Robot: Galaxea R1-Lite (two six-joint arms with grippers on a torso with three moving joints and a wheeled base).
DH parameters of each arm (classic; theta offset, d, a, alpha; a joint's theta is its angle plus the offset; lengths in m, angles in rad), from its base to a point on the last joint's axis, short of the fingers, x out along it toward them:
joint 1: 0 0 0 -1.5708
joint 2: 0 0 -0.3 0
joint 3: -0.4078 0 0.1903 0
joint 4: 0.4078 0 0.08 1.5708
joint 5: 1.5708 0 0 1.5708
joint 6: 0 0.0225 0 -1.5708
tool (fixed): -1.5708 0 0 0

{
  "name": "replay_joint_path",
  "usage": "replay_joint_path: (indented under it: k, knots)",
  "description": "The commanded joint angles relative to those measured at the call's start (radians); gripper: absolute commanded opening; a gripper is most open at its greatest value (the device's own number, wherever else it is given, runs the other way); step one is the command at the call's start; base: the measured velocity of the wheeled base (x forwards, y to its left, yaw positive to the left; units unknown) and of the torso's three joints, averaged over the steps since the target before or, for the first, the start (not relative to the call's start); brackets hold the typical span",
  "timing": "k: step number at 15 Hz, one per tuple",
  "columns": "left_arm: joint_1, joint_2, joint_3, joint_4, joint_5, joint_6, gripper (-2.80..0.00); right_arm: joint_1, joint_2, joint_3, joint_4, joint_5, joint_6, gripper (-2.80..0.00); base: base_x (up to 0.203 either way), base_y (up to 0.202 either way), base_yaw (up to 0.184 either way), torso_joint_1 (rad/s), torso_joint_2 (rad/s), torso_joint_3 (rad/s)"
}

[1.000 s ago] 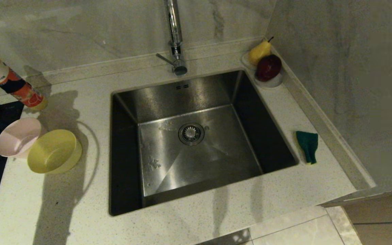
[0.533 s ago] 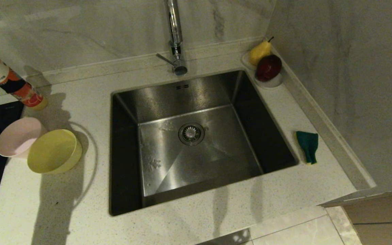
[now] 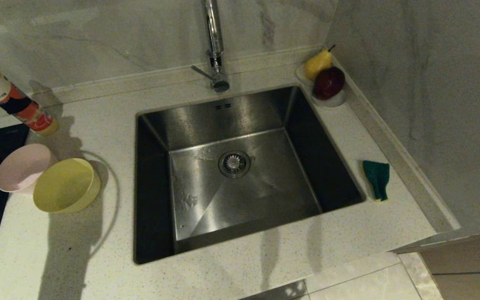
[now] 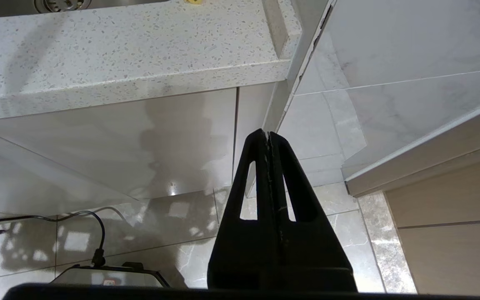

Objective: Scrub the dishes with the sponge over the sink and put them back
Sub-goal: Place the bowl on the bowl

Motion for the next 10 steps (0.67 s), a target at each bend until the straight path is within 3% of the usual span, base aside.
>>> replay_joint_path:
  k: [1, 5, 6, 8, 10]
  knots:
    - [0.003, -0.008, 0.049, 0.004, -0.029, 0.022, -2.80, 0.000, 0.001, 0.000, 0.000, 0.000, -0.001, -2.80, 0.000, 0.000, 0.000, 0.000, 0.00, 0.000]
    - [0.003, 0.024, 0.105, 0.019, -0.038, 0.025, -2.80, 0.000, 0.001, 0.000, 0.000, 0.000, -0.001, -2.80, 0.000, 0.000, 0.000, 0.000, 0.00, 0.000]
    - [0.003, 0.024, 0.105, 0.028, -0.039, 0.025, 0.00, 0.000, 0.001, 0.000, 0.000, 0.000, -0.001, -2.80, 0.000, 0.000, 0.000, 0.000, 0.00, 0.000]
    - [0.005, 0.027, 0.099, 0.068, -0.057, 0.025, 0.00, 0.000, 0.001, 0.000, 0.000, 0.000, -0.001, -2.80, 0.000, 0.000, 0.000, 0.000, 0.00, 0.000]
    - [0.007, 0.033, 0.103, 0.089, -0.117, 0.015, 0.00, 0.000, 0.001, 0.000, 0.000, 0.000, -0.001, -2.80, 0.000, 0.000, 0.000, 0.000, 0.00, 0.000]
